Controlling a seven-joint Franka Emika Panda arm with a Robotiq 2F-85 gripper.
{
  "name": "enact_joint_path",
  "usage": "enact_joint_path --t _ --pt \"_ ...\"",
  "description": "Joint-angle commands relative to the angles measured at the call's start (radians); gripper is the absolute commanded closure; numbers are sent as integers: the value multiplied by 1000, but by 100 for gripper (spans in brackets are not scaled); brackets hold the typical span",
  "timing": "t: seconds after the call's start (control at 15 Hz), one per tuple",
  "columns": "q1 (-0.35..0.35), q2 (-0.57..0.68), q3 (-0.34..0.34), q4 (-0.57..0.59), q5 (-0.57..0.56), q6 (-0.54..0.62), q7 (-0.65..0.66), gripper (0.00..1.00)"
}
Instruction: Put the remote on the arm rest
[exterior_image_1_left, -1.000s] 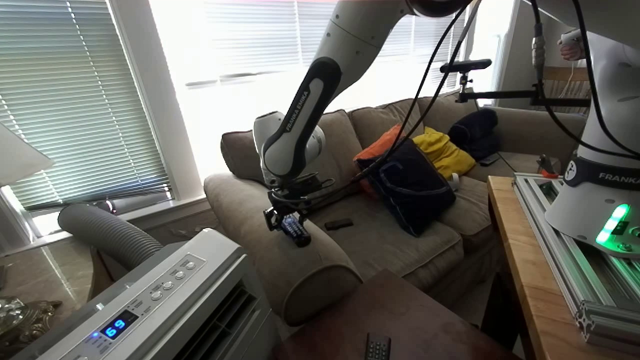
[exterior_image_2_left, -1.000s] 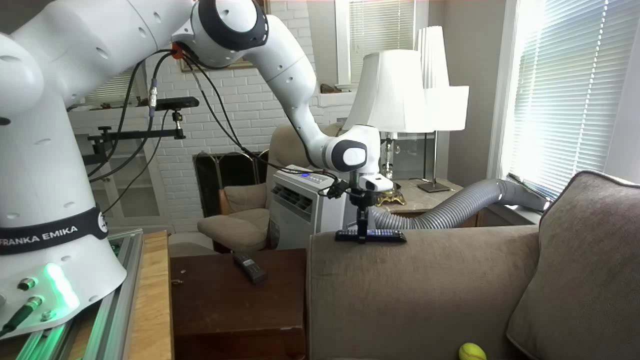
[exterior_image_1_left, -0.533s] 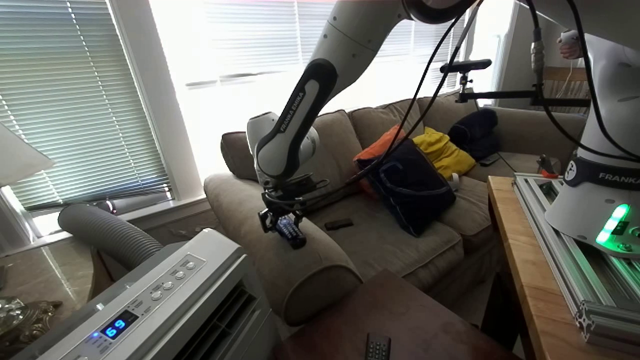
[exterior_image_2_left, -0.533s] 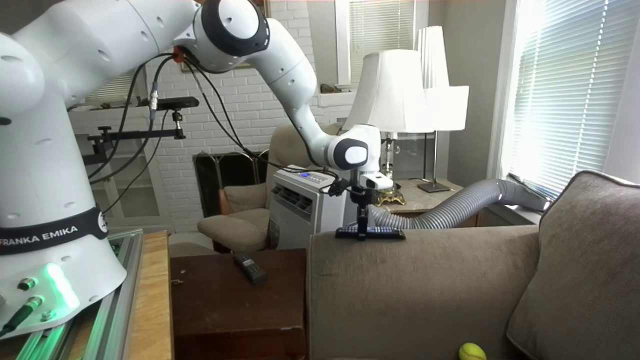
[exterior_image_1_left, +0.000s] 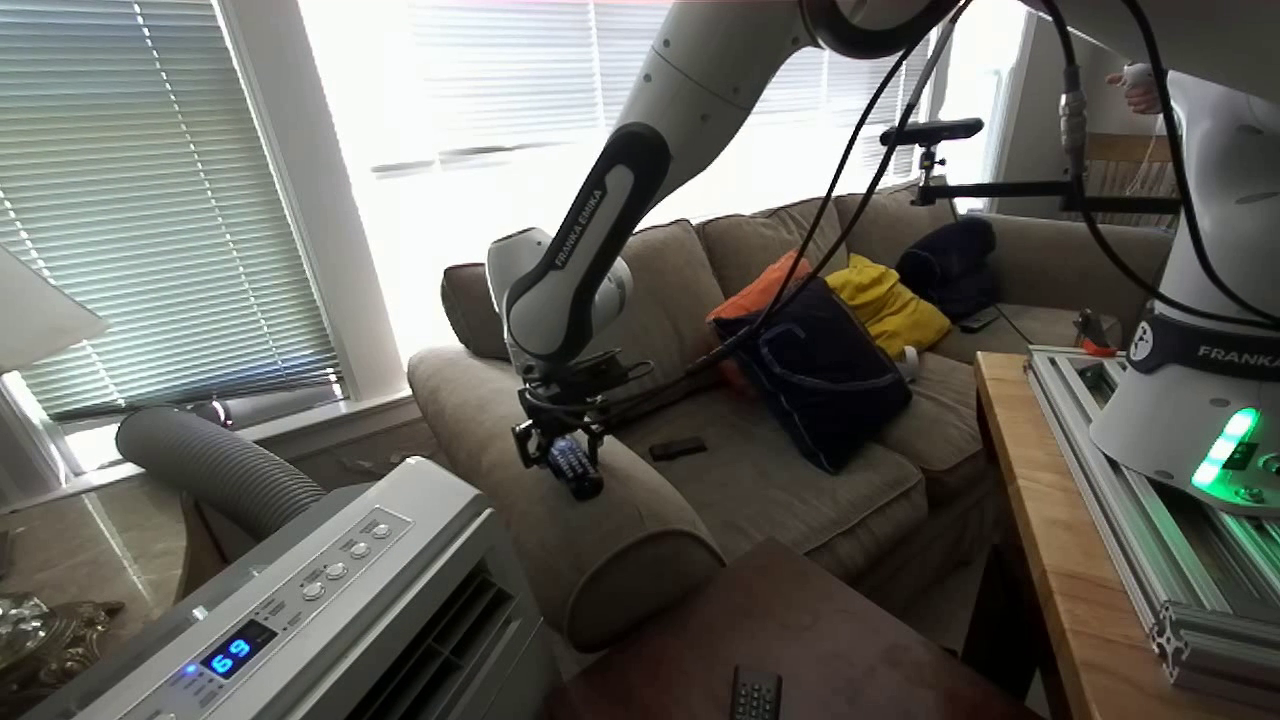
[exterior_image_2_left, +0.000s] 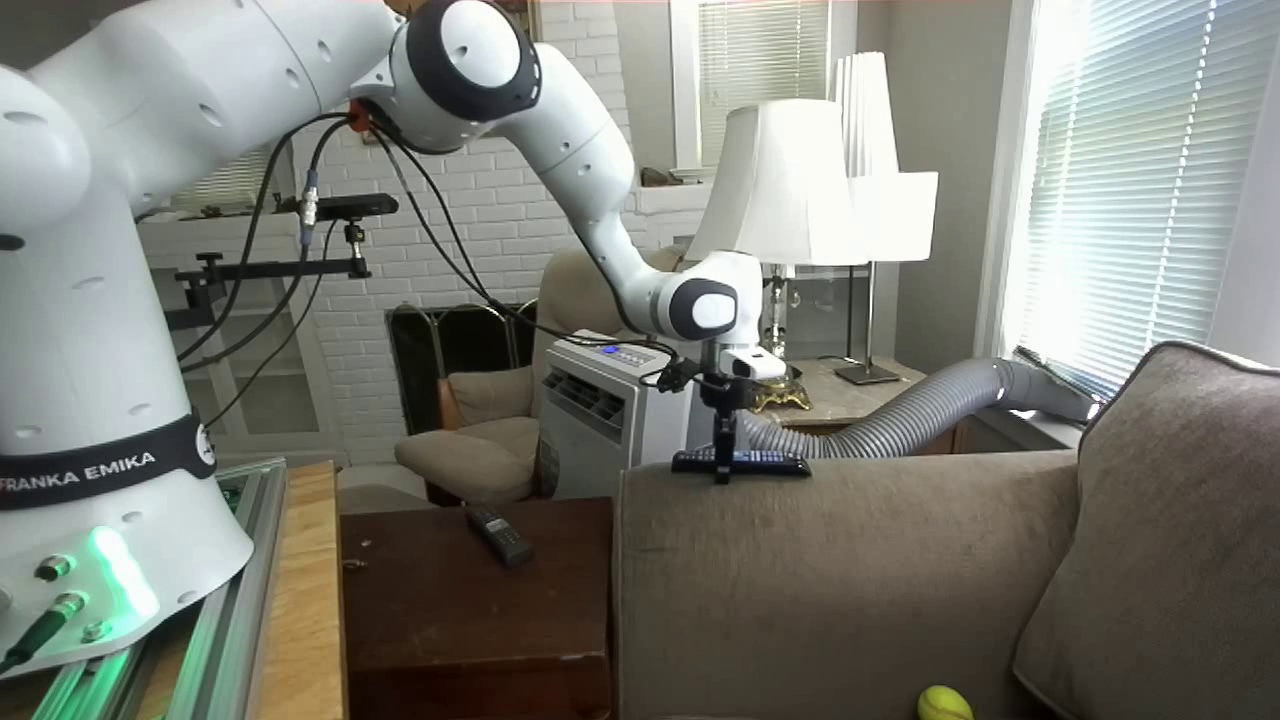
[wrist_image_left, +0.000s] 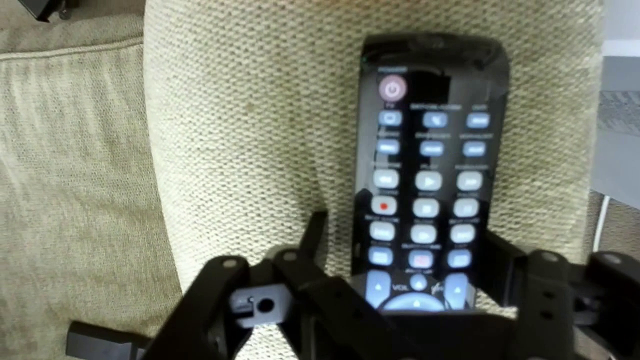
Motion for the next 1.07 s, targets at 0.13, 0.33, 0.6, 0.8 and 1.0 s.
enact_joint_path --t 0.13,0.33,0.6,0.8,1.0 --pt "16 -3 -27 29 -25 -70 32 0" --pt "12 -75 -40 -20 -38 -65 8 0" --pt "-31 -209 -8 -87 -65 -108 -195 0" --pt "-56 -317 8 -137 -67 -213 -359 0" --pt "-78 -412 17 -184 -98 -339 -494 0"
